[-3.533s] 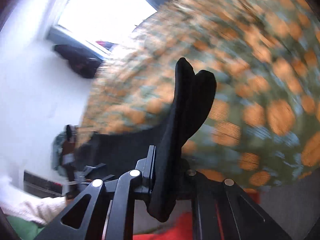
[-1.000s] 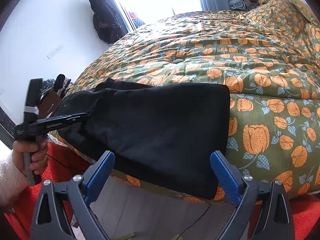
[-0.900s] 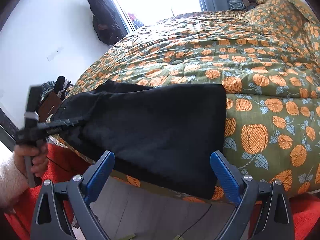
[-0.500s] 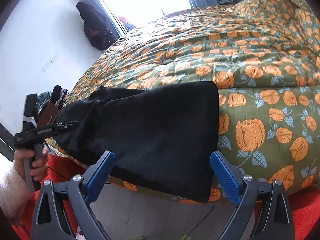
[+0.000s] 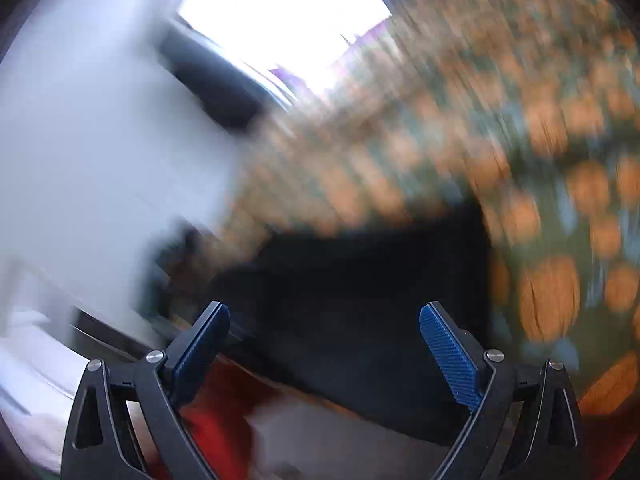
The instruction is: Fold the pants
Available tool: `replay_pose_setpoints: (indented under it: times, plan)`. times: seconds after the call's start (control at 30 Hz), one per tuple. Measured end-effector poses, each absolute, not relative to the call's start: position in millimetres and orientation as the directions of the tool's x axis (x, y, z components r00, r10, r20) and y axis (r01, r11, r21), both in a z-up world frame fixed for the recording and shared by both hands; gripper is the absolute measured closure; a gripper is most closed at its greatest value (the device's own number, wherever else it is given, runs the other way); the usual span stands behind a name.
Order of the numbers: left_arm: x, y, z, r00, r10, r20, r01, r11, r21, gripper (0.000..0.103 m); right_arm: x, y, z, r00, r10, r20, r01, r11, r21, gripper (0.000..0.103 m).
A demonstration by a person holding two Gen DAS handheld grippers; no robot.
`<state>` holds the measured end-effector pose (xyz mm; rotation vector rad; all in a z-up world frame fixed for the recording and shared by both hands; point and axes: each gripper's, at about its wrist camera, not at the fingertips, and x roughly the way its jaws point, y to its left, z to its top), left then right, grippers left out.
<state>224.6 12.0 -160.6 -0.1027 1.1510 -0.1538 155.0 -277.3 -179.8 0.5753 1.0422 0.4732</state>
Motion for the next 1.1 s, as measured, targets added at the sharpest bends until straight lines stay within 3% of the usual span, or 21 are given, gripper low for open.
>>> replay_pose_setpoints:
  times: [0.03,0.07,0.27,0.33,0.43,0.53,0.73,0.83,0.93,1.1]
  plan:
    - [224.3,11.3,-160.7,0.4,-0.172,-0.9,0.072,0.985,-0.156,0.074,161.5,-270.4,-204.3,0.349,0.563,-0.749,-0.048,0.809,0.585,0.019]
    - [223.7,10.2,-160.8,0.403,-0.167,-0.9,0.076,0.986,-0.149,0.073,163.5,-266.0,-211.3,0.331,0.529,-0.781,-0.057,0.838,0.543,0.021]
    - [223.4,12.5,-163.1,0.413,-0.175,-0.894,0.07,0.985,-0.16,0.071,185.3,-256.0,-143.3,0.479,0.516,-0.71,-0.205,0.852,0.481,0.019]
    - [224.0,11.8,-163.5,0.413,-0.172,-0.894,0.069,0.985,-0.157,0.071,199.5,-262.1,-152.7,0.489,0.481,-0.728,-0.143,0.867,0.477,0.014]
    - [224.4,11.3,-163.0,0.414,-0.169,-0.894,0.074,0.986,-0.152,0.066,221.6,-264.4,-200.3,0.362,0.443,-0.82,-0.067,0.89,0.451,0.017]
    - [222.2,13.4,-158.2,0.425,-0.144,-0.894,0.059,0.99,-0.132,0.051,208.3,-257.8,-179.5,0.432,0.431,-0.792,-0.13,0.899,0.418,0.018]
    - [209.5,28.8,-138.0,0.468,-0.168,-0.868,0.018,0.983,-0.181,0.037,140.3,-226.3,-120.5,0.515,0.513,-0.687,-0.304,0.858,0.413,0.015]
    - [198.6,44.4,-123.1,0.507,-0.161,-0.847,-0.019,0.98,-0.197,0.032,117.6,-208.9,-143.7,0.464,0.524,-0.715,-0.307,0.852,0.424,0.015]
    - [190.1,62.4,-112.3,0.529,-0.136,-0.837,-0.059,0.979,-0.196,0.031,115.5,-202.2,-188.8,0.326,0.481,-0.814,-0.239,0.875,0.421,0.015]
    - [174.1,112.9,-97.7,0.562,-0.074,-0.824,-0.174,0.963,-0.205,0.028,113.5,-206.8,-164.8,0.432,0.482,-0.762,-0.262,0.876,0.405,0.015]
